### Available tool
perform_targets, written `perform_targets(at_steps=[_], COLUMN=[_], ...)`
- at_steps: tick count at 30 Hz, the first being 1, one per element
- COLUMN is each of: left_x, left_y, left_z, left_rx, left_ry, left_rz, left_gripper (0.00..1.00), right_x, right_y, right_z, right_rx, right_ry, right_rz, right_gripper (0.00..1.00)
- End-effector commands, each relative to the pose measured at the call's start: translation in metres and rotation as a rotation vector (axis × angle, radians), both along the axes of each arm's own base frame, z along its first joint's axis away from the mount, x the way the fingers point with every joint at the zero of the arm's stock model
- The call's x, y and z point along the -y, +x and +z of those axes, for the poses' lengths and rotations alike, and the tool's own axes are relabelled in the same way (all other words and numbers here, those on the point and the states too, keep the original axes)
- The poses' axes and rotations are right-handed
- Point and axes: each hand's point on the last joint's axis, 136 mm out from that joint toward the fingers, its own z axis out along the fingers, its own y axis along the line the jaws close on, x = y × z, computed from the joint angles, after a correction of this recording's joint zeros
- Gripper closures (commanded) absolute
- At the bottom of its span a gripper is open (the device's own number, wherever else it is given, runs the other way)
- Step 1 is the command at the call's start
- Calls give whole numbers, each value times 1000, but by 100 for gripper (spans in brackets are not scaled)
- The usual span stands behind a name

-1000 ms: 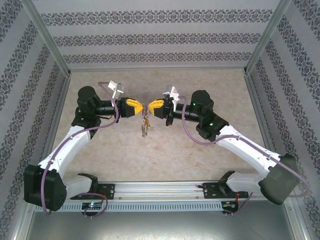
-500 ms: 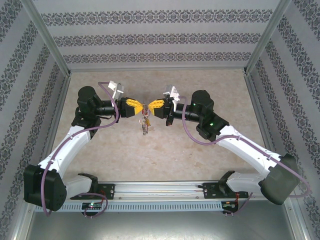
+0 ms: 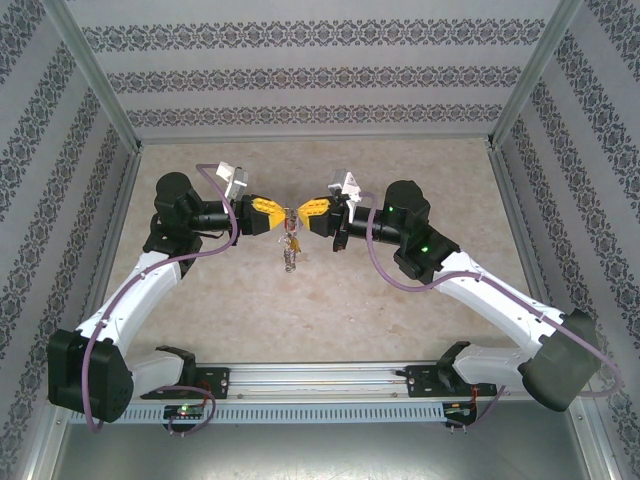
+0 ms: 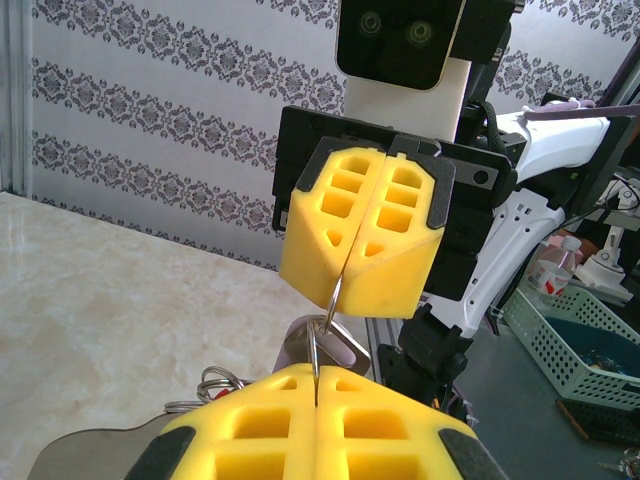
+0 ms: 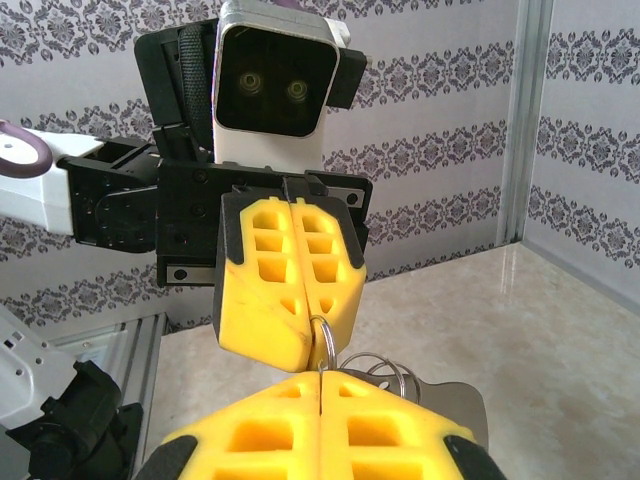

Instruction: Put the keys on the keyring

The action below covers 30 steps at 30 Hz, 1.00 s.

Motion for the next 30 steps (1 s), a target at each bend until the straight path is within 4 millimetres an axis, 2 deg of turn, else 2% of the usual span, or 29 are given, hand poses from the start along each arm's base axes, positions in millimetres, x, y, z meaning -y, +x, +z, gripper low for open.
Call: perform_targets(at_steps=[1,18,30], left_x=[-1,-2,-2], left_y=[-8,-9,-8], left_z=[22,24,23], left_rx=[91,98,95], left_ry=[-13,-15,-14], left_rz=[0,1,3], left_gripper=[100,100,100], right_x=[-1,-7,-3], right_y=[-3,2,-2], right_z=[9,9,11], right_rx=[9,0,6], right_ry=[29,24,28], right_rz=[20,22,18], right_gripper=[100,100,100])
